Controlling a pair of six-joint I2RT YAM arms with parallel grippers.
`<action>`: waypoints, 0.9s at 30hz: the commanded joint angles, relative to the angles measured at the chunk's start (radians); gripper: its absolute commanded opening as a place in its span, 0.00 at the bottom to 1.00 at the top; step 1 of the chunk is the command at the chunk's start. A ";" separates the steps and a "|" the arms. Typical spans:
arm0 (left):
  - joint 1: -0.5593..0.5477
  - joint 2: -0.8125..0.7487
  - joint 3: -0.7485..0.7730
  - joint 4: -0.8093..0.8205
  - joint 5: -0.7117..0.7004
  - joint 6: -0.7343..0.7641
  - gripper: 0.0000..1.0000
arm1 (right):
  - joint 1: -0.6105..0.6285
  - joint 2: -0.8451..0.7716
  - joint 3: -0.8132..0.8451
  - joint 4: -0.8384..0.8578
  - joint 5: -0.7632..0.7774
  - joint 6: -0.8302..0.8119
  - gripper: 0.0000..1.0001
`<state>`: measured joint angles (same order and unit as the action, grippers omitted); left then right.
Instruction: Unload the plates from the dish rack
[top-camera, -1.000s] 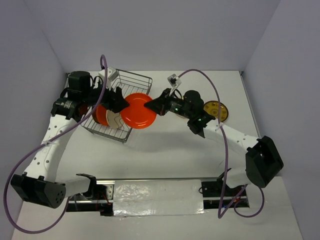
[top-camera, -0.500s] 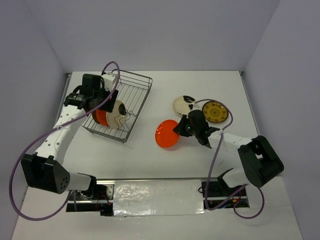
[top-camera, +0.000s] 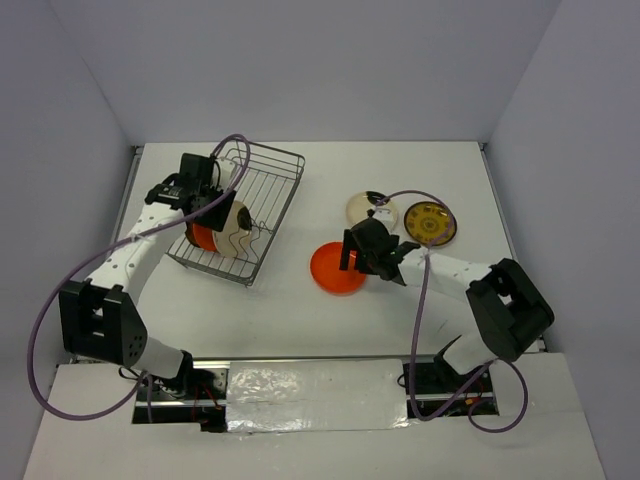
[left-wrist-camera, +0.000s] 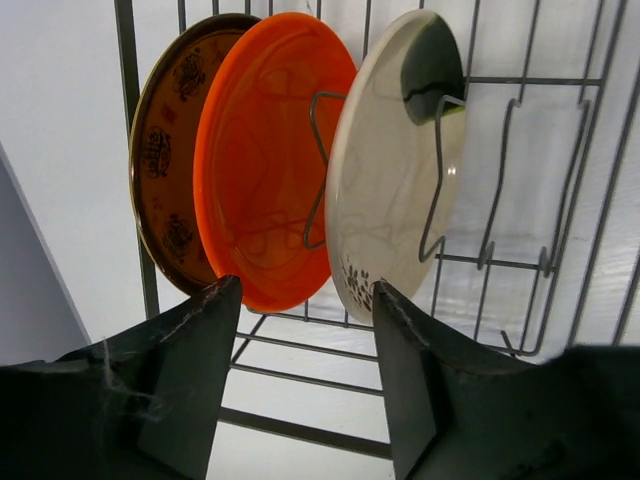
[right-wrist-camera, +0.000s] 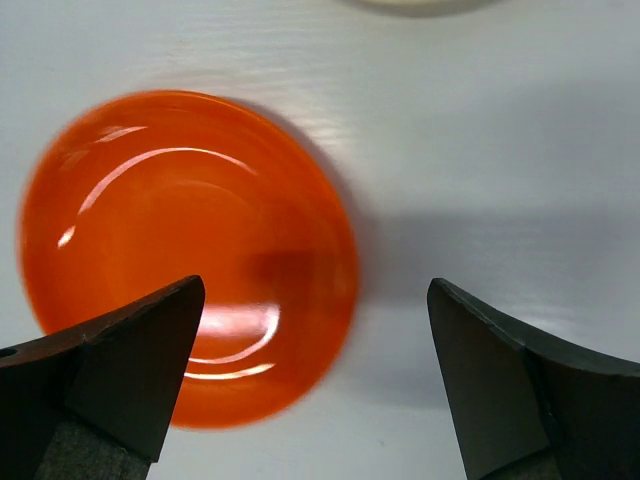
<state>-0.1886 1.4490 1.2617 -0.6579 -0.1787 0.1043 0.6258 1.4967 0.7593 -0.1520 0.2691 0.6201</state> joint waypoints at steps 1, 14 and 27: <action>-0.006 0.033 -0.002 0.043 -0.044 0.005 0.66 | 0.006 -0.108 0.005 -0.198 0.216 -0.002 1.00; -0.031 0.175 0.045 0.061 -0.071 -0.041 0.06 | 0.029 -0.279 0.006 -0.256 0.223 -0.003 1.00; -0.032 -0.039 0.283 -0.098 -0.068 0.002 0.00 | 0.057 -0.351 0.041 -0.025 -0.078 -0.098 1.00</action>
<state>-0.2176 1.5047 1.4330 -0.7345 -0.2867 0.0845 0.6693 1.1938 0.7593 -0.3588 0.3935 0.5892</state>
